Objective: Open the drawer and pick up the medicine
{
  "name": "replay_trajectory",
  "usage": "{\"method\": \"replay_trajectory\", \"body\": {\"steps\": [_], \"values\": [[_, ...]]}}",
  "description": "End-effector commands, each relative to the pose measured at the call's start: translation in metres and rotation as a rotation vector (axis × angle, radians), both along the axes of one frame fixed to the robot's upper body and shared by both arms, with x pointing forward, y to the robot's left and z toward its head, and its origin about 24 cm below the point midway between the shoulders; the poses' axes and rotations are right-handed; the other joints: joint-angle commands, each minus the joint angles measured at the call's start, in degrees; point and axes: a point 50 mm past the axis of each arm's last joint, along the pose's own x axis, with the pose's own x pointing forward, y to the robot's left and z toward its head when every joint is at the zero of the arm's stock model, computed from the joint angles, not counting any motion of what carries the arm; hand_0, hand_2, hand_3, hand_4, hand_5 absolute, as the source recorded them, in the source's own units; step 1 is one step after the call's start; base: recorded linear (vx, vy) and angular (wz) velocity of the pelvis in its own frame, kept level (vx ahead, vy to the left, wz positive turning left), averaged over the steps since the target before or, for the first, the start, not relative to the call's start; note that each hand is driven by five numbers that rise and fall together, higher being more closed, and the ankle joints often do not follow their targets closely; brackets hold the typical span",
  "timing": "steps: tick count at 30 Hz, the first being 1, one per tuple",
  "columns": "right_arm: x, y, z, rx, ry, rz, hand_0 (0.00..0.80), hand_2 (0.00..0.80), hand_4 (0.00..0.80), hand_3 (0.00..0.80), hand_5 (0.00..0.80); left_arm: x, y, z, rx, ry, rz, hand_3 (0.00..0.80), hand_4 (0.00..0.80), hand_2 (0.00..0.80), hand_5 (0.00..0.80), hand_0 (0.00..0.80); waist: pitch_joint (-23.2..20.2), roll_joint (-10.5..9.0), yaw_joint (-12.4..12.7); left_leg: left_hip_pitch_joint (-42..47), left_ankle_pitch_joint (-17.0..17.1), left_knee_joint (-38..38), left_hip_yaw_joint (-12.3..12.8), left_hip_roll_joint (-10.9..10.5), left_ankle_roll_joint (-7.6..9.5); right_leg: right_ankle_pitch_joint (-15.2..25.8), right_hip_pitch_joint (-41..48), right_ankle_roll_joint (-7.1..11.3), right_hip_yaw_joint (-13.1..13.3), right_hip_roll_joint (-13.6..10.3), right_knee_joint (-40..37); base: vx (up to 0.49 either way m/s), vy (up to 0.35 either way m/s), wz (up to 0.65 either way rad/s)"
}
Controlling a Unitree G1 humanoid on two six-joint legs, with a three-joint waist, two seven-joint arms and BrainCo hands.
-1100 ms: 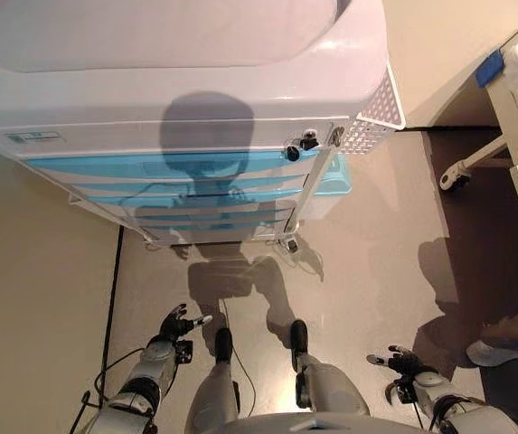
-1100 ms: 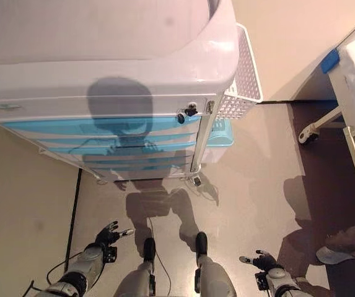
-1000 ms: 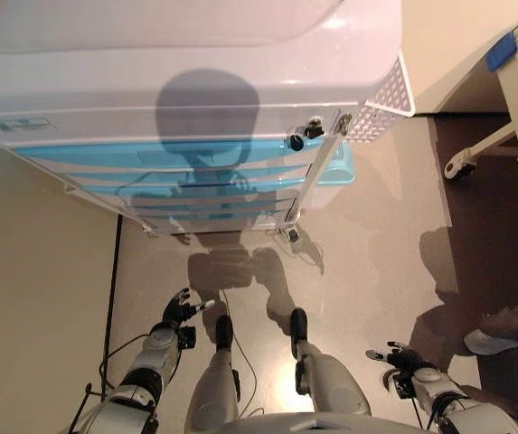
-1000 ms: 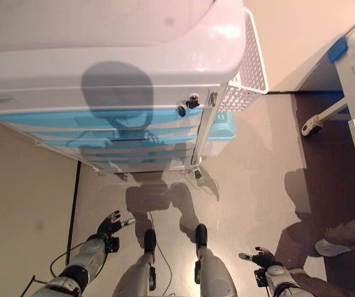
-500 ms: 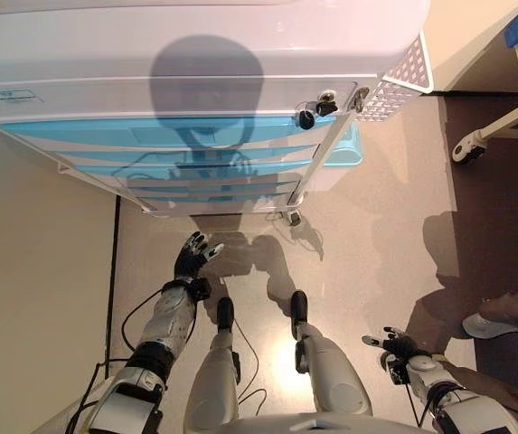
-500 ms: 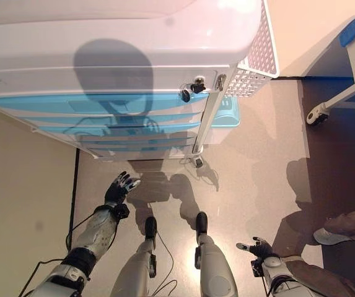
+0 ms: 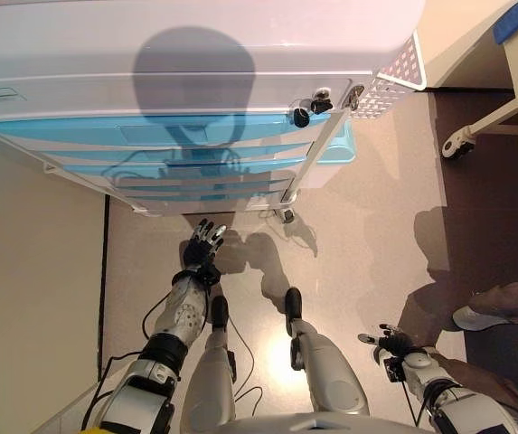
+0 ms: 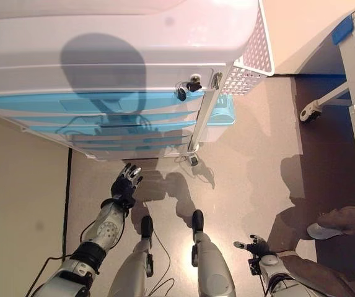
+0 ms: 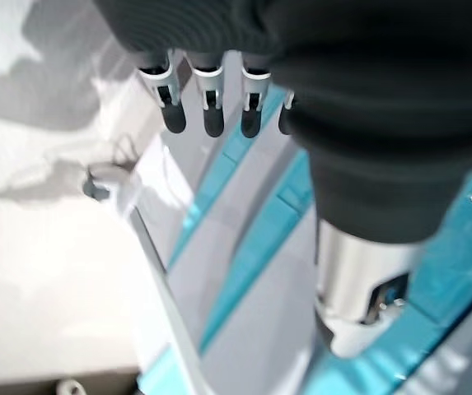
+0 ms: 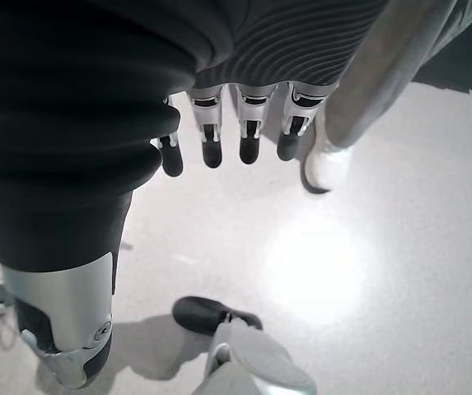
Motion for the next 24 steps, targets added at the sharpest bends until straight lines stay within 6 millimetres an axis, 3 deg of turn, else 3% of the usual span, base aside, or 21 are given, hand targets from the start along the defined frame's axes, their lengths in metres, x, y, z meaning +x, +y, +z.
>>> {"method": "replay_trajectory", "body": {"steps": [1, 24], "values": [[-0.003, 0.004, -0.002, -0.003, 0.005, 0.018, 0.000, 0.000, 0.000, 0.000, 0.000, 0.012, -0.008, 0.026, -0.107, -0.147, -0.001, 0.000, 0.000, 0.000, 0.000, 0.000, -2.50, -2.67, -0.25, -1.72, -1.81, 0.75, -0.29, -2.38, 2.43, 2.69, -5.49, 3.38, 2.10, -1.97, 0.55, 0.000, 0.000, 0.00], [-0.001, 0.012, -0.003, 0.027, -0.010, 0.042, 0.000, 0.000, 0.000, 0.000, 0.000, 0.027, -0.019, 0.056, -0.263, -0.290, -0.032, 0.000, 0.000, 0.000, 0.000, 0.000, -1.89, -4.07, -0.70, -0.44, -2.14, 0.19, 0.45, -1.51, 1.79, 2.48, -4.81, 3.47, 2.05, -1.63, 0.24, 0.000, 0.000, 0.00]]}}
